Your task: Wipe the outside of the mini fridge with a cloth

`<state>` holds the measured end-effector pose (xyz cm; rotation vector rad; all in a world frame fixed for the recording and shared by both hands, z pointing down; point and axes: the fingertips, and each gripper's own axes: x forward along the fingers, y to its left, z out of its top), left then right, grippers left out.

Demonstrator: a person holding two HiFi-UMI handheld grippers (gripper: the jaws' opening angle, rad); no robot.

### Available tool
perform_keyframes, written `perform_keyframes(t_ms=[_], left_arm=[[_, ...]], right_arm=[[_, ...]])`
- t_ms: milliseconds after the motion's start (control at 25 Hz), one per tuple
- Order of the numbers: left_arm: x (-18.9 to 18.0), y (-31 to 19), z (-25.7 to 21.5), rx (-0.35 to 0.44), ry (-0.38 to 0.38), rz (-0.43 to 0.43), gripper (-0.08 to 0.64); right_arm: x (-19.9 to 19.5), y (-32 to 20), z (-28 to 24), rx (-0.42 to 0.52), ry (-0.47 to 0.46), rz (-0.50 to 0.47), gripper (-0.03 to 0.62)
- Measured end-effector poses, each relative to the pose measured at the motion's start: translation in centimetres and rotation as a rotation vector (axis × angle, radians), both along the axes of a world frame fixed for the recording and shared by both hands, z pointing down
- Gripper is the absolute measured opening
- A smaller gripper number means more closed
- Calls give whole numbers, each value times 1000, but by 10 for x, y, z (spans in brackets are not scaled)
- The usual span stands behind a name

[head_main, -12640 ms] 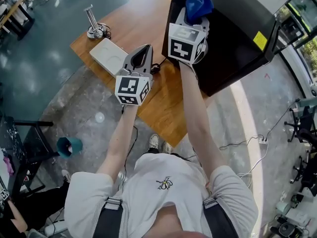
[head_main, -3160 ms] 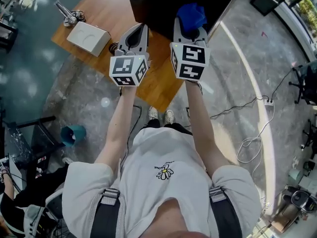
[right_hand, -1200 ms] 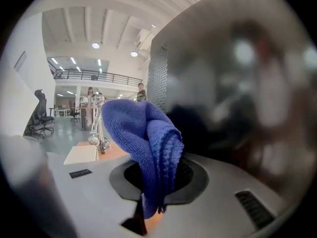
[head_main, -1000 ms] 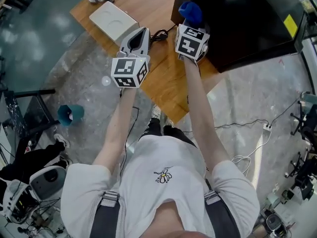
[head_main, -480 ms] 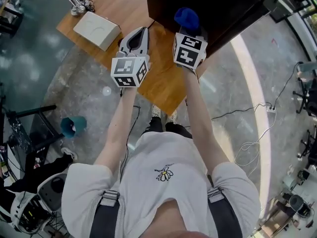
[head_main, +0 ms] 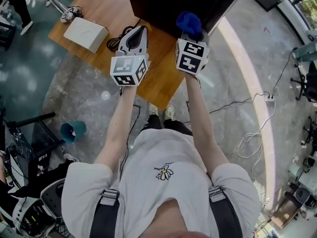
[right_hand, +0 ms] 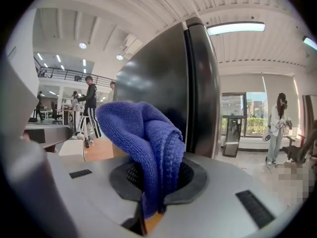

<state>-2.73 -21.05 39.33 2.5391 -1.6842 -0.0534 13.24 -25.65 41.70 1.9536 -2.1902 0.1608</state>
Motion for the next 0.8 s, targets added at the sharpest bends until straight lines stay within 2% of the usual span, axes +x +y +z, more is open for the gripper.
perform_keyframes(t_ms=[240,560,640,720,800], left_arm=[[20,7,-6,6,9,24,2],[27,8,-8,9,17,35,2],[27,7,-7,6,17,35,2],[24,5,-5,3,19,32,2],[15,3,-3,1,22,21,2]], right_arm=[[29,15,-6,5,13,27,67],[58,25,-5,6,30,72,67],[62,27,-6,4,13,87,67],[60,33,-11,9,-42,92,67],[40,38,-17,23,-83,53,67]])
